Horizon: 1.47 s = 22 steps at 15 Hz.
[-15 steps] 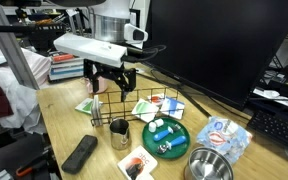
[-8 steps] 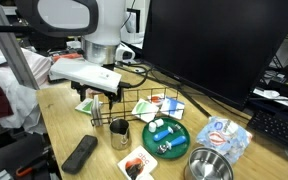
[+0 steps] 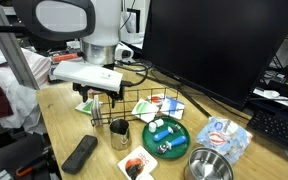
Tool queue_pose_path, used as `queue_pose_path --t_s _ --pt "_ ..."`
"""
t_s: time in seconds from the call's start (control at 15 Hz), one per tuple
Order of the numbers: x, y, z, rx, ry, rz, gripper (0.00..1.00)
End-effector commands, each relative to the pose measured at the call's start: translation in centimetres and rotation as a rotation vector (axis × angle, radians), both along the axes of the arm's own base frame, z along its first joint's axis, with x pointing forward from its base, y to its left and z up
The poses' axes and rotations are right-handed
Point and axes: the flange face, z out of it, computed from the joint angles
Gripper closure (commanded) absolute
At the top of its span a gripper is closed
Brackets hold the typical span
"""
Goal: Move the silver jug to the left side of the desk
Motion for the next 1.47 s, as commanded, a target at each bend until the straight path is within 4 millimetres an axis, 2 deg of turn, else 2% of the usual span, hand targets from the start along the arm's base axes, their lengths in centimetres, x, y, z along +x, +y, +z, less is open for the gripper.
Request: queue_pose_path --t_s 0.0,0.33,0.4,0.47,0.8,1.07,1.4 --pt "0.2 0.1 -0.8 -0.010 -0.068 0.096 0.00" --pt "0.4 -0.2 -2.5 -0.003 -0.086 0.257 0.00" --pt "0.6 -0.4 -3.1 -0.005 -0.081 0.267 0.00" --pt "0.1 -0.1 -2.4 -0.006 -0.062 0.232 0.00" --pt "0.3 -0.2 -3.1 -0.010 -0.065 0.250 0.00" --pt "0.9 -0.1 -4.1 -0.071 -0.087 0.297 0.00" --pt "2.7 0.6 -5.2 -0.177 -0.191 0.408 0.00"
